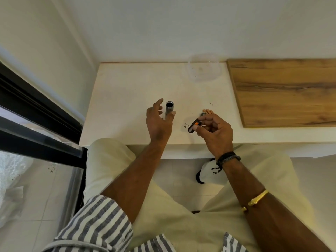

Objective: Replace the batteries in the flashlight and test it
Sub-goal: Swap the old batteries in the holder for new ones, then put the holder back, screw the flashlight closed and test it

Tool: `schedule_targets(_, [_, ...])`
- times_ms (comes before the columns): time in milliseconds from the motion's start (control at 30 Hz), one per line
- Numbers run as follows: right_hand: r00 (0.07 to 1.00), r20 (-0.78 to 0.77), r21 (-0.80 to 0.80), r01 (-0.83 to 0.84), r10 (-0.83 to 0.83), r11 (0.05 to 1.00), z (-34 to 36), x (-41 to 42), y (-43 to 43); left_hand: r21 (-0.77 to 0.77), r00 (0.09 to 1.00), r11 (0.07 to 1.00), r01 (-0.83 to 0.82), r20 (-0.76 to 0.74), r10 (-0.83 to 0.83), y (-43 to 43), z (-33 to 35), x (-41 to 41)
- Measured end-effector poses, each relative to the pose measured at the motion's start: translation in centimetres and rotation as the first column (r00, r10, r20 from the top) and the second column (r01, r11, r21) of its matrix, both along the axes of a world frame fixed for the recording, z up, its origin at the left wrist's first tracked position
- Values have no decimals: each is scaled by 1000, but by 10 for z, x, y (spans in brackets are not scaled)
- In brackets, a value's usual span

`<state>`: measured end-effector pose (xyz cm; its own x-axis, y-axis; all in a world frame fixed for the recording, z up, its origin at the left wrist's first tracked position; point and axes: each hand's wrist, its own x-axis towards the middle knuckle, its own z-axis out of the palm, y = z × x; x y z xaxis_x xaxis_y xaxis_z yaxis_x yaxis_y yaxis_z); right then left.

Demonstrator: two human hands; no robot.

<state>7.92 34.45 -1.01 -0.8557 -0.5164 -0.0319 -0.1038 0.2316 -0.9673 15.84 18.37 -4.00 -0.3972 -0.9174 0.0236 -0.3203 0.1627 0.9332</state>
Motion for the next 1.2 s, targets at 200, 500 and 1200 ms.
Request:
schedule_targets(200, [999,-27,-25,39,-40,999,0,-3,-1,-34,989,989,144,-23,-145,-2,-7,-7])
schedule_targets(500, [997,-64,-50,37,-40,998,-2,-4,-5,-166,971,957,239,22,-238,7,1,-2])
schedule_targets(1200, [962,270,-281,104,-25,954,3,-9,15,-313,804,758,572,400,-441,33,14,22])
